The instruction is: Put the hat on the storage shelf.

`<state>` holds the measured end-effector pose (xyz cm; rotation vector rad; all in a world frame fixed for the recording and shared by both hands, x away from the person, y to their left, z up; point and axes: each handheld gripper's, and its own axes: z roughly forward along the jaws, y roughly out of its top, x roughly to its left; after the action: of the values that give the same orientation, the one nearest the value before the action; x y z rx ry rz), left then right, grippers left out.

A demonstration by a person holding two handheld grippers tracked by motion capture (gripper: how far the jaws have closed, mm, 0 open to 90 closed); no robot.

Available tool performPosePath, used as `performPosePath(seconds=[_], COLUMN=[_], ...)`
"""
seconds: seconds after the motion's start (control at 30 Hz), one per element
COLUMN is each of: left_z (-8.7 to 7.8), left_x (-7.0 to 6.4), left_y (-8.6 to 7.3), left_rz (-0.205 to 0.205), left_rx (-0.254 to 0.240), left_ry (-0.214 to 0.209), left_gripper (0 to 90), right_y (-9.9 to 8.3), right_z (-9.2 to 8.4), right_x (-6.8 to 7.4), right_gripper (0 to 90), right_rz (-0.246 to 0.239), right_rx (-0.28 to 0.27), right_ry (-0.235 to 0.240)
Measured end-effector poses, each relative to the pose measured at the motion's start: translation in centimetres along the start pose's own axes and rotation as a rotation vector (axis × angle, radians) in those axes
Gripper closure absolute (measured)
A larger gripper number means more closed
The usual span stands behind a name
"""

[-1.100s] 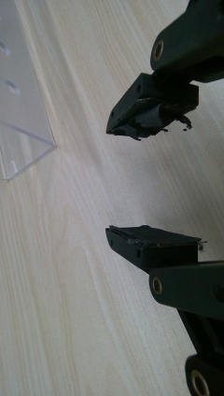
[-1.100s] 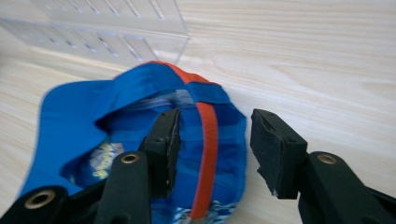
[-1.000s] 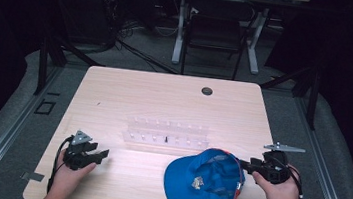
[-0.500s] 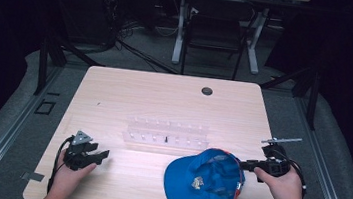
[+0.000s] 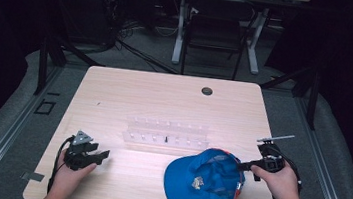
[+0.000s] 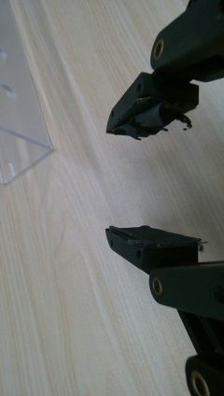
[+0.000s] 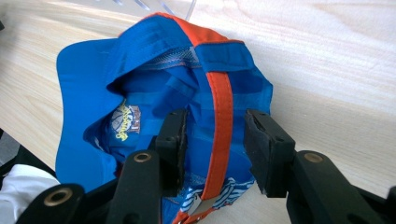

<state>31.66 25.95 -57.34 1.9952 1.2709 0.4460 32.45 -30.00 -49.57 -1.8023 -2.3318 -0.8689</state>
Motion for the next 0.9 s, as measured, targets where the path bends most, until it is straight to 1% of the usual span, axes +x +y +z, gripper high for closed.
performPosePath(seconds=[0.1, 0.13, 0.17, 0.23, 0.27, 0.3, 0.4, 0.43, 0.53, 0.57, 0.6, 0.67, 0.73, 0.8, 0.9], left_z=[0.0, 0.1, 0.1, 0.1, 0.1, 0.1, 0.1, 0.1, 0.1, 0.1, 0.1, 0.1, 0.1, 0.1, 0.1], left_x=[0.0, 0.0, 0.0, -0.1, 0.0, 0.0, -0.1, -0.1, -0.1, -0.1, -0.1, 0.0, -0.1, -0.1, -0.1], left_y=[0.0, 0.0, 0.0, 0.0, 0.0, 0.0, 0.0, 0.0, 0.0, 0.0, 0.0, 0.0, 0.0, 0.0, 0.0], left_rz=[0.006, 0.006, 0.006, 0.003, 0.006, 0.006, 0.003, 0.003, 0.003, 0.003, 0.003, 0.006, 0.003, 0.002, 0.003], left_rx=[0.003, 0.001, 0.001, 0.000, 0.001, 0.001, 0.001, 0.001, -0.001, -0.001, -0.002, 0.000, 0.001, -0.001, -0.001], left_ry=[-0.001, 0.000, -0.001, -0.002, -0.001, -0.001, -0.001, -0.001, 0.000, 0.000, 0.001, 0.000, -0.001, 0.000, 0.000], left_gripper=[43.2, 43.2, 43.2, 43.2, 43.2, 43.1, 43.2, 43.2, 43.1, 43.1, 43.2, 43.2, 43.2, 43.2, 43.2], right_y=[0.0, 0.0, 0.1, 0.1, 0.1, 0.2, 0.2, 0.2, 0.1, 0.1, 0.0, 0.0, -0.1, -0.2, -0.4], right_z=[0.4, 0.6, 0.7, 0.9, 1.1, 1.2, 1.2, 1.3, 1.5, 1.4, 1.4, 1.0, 0.9, 0.8, 1.0], right_x=[-0.1, -0.2, -0.2, -0.3, -0.3, -0.3, -0.3, -0.3, -0.3, -0.3, -0.2, -0.3, -0.2, -0.3, -0.8], right_gripper=[60.6, 61.8, 63.1, 63.8, 63.9, 63.8, 63.6, 63.9, 65.7, 66.1, 66.4, 66.3, 65.4, 64.1, 63.5], right_rz=[0.007, 0.006, 0.015, 0.029, 0.033, 0.033, 0.031, 0.030, 0.038, 0.034, 0.053, 0.044, 0.049, 0.041, 0.047], right_rx=[0.008, 0.021, 0.040, 0.044, 0.046, 0.054, 0.066, 0.069, 0.073, 0.080, 0.066, 0.067, 0.058, 0.063, 0.073], right_ry=[0.005, 0.009, 0.014, 0.013, 0.024, 0.035, 0.033, 0.039, 0.048, 0.058, 0.060, 0.087, 0.102, 0.086, 0.075])
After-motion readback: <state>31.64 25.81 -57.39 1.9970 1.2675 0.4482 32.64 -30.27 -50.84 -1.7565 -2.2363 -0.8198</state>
